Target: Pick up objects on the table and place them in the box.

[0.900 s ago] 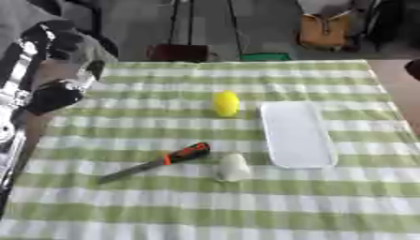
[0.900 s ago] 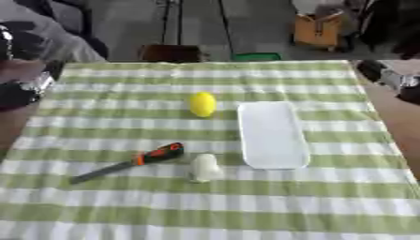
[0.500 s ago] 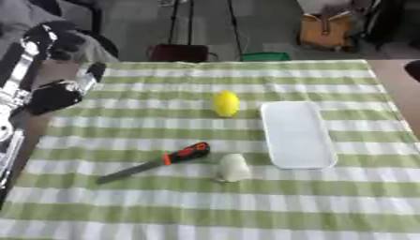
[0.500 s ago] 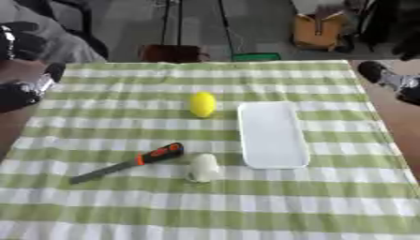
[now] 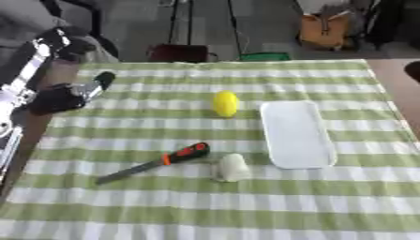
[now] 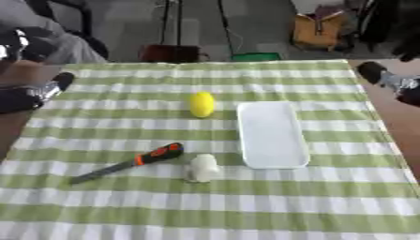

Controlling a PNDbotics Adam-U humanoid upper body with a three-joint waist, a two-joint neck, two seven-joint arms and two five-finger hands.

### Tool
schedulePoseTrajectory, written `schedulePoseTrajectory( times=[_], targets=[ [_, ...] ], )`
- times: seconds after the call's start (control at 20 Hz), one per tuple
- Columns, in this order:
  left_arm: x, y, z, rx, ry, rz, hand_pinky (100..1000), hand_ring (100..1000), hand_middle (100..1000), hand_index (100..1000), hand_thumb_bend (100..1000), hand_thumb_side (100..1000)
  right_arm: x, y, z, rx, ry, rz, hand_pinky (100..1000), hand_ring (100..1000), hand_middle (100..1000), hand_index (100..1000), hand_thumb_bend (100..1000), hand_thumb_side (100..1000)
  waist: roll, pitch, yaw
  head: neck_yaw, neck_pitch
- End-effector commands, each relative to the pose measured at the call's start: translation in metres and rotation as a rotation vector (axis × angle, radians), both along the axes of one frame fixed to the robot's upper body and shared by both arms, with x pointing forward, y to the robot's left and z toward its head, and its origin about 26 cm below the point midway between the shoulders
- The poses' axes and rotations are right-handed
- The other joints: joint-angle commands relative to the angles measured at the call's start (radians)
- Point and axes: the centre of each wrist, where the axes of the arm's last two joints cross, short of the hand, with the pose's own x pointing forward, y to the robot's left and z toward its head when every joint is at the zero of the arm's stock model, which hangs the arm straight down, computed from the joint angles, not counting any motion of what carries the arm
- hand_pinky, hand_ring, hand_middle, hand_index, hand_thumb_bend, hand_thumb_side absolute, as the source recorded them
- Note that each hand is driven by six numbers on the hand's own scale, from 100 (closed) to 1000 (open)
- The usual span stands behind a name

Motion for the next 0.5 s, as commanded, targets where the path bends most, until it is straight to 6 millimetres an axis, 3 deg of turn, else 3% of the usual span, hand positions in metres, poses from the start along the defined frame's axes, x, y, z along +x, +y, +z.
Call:
schedulePoseTrajectory(
  times=[0.05,0.2,0.5],
  targets=[
    [0.002,0.004,0.015,0.172,0.075,-0.042,824,810,870,746,578,488,-0.004,-0.005,0.015,-0.038,-0.035,-0.007,537,578,671,851,686,520,0.001,-0.019,0.000,0.000,0.001],
    [0.011,-0.005,0.020,0.373,0.210,-0.108,843,826,868,742,642,518,-0.003,-0.004,0.014,-0.046,-0.027,-0.001,537,578,671,851,686,520,0.007,-0.025,-0.002,-0.002,0.007],
    [0.029,-0.018,0.009,0.544,0.359,-0.131,848,832,852,698,712,569,-0.003,-0.004,0.013,-0.052,-0.022,0.002,537,578,671,851,686,519,0.011,-0.030,-0.007,-0.005,0.012]
  ],
)
